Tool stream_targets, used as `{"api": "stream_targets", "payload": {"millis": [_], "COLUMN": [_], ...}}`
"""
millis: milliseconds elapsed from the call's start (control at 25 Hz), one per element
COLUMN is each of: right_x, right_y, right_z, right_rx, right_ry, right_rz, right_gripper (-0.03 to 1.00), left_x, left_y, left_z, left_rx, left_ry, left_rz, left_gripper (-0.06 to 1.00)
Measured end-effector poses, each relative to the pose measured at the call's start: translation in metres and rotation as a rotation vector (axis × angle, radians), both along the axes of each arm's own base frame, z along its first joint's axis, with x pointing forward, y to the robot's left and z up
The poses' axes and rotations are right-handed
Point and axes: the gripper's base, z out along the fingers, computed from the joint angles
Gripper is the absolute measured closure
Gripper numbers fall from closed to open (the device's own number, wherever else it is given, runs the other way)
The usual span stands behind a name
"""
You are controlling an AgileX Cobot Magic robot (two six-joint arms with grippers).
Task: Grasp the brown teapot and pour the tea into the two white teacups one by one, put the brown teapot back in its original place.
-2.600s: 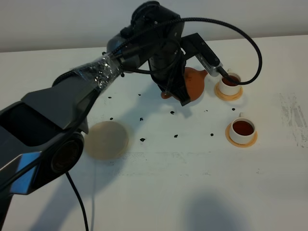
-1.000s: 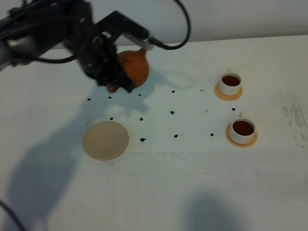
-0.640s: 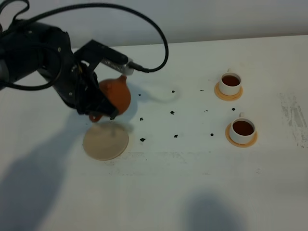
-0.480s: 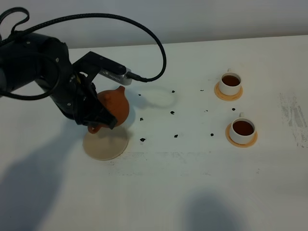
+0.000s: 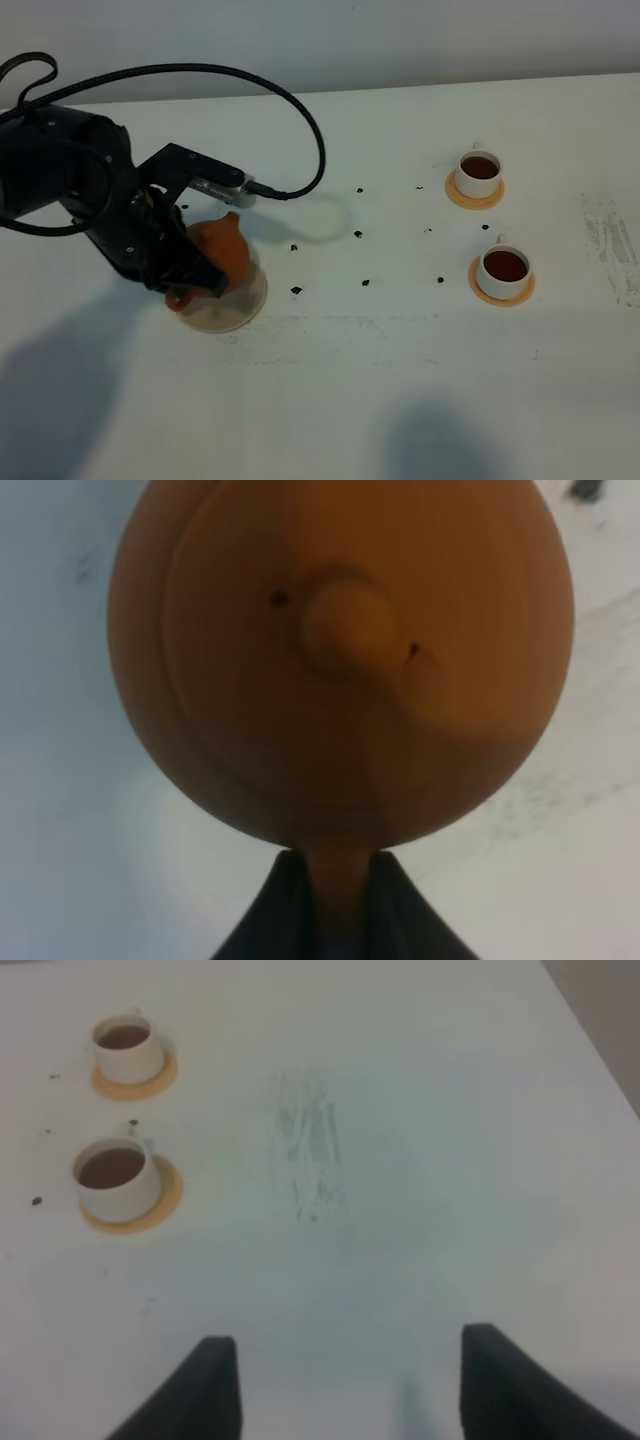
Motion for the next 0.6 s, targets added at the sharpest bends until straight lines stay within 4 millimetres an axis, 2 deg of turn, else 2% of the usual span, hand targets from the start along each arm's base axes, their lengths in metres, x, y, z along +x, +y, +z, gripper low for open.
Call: {"api": "stream_targets", "payload": {"millis": [280, 600], "right_x": [0.0, 0.0], "right_y": [0.0, 0.0], "right_z": [0.0, 0.0], "right_rx": [0.0, 0.0], "right_ry": [0.0, 0.0], "right_rz": [0.0, 0.0], "right_gripper": [0.49, 0.49], "left_x": [-0.004, -0.005], "left_y": [0.015, 0.015], "left_z": [-0.004, -0.006], "left_rx": [-0.006, -0.012], "left_ry": [-0.013, -0.029], "left_rz": [0.038, 0.039], "left_gripper": [0.85, 0.85]}}
